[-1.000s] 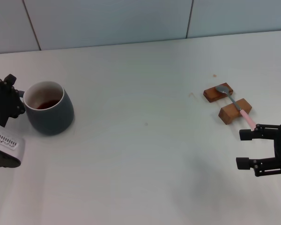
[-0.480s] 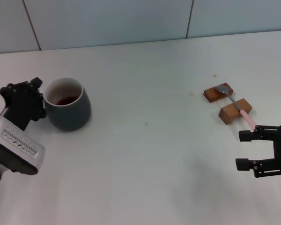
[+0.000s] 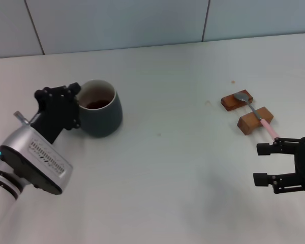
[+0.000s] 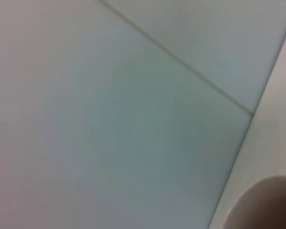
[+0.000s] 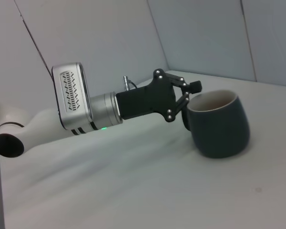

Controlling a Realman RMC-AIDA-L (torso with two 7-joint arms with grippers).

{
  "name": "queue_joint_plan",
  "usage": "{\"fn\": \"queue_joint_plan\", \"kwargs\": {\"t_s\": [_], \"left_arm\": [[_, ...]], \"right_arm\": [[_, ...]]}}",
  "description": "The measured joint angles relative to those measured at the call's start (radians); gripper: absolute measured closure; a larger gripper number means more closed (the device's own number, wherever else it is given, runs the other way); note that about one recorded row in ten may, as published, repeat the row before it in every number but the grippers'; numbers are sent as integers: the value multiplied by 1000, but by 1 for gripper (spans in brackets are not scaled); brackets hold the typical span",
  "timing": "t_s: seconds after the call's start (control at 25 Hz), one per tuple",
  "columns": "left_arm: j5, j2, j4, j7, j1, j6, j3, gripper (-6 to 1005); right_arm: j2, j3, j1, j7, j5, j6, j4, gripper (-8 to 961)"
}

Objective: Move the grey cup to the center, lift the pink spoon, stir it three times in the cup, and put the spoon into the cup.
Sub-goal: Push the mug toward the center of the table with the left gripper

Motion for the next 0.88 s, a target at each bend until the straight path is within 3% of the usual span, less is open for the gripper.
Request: {"fn": "queue_joint_plan", "kwargs": {"t_s": [0.4,0.56,0.72,0.76,0.88], "left_arm": [[59,1,-48,-20,-29,3,-3,1000],[70,7,-60,-26,-13,120,-43,1001],[71,8,-6,-22,-9,119,-85,1001],[70,8,70,-31,-10,97,-114,1001],[71,9,132,-52,-22,73,-127,1000]], "right_arm": [[7,1,0,12,1,-13,-6,137],[7,5,0,12,1,-15,-7,138],[6,6,0,13,1,-16,-7,139],[5,6,-1,13,1,-17,-6,139],[3,6,-3,13,1,-20,-7,140]]}}
